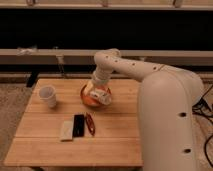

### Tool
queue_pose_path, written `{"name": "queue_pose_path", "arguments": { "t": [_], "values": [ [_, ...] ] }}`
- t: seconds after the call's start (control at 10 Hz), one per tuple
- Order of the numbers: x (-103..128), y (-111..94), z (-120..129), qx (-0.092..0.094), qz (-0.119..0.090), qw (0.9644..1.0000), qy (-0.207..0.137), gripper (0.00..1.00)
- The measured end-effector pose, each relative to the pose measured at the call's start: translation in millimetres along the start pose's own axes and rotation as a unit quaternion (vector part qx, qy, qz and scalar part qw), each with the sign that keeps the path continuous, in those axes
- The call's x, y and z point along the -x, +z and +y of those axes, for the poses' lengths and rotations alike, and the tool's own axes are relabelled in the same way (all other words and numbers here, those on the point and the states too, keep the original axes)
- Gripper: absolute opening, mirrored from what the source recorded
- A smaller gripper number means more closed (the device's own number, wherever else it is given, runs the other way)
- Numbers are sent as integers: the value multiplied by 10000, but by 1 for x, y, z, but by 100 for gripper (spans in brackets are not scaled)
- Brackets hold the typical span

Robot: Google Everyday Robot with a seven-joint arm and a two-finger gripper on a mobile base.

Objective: Place the bottle in the ceramic bowl

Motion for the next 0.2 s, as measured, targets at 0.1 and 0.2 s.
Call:
{"name": "queue_pose_path", "arguments": {
  "t": [0.1,0.2],
  "values": [
    [0,0,1,3,1,10000,-3,80],
    [0,0,0,3,-1,10000,-2,80]
  ]
}}
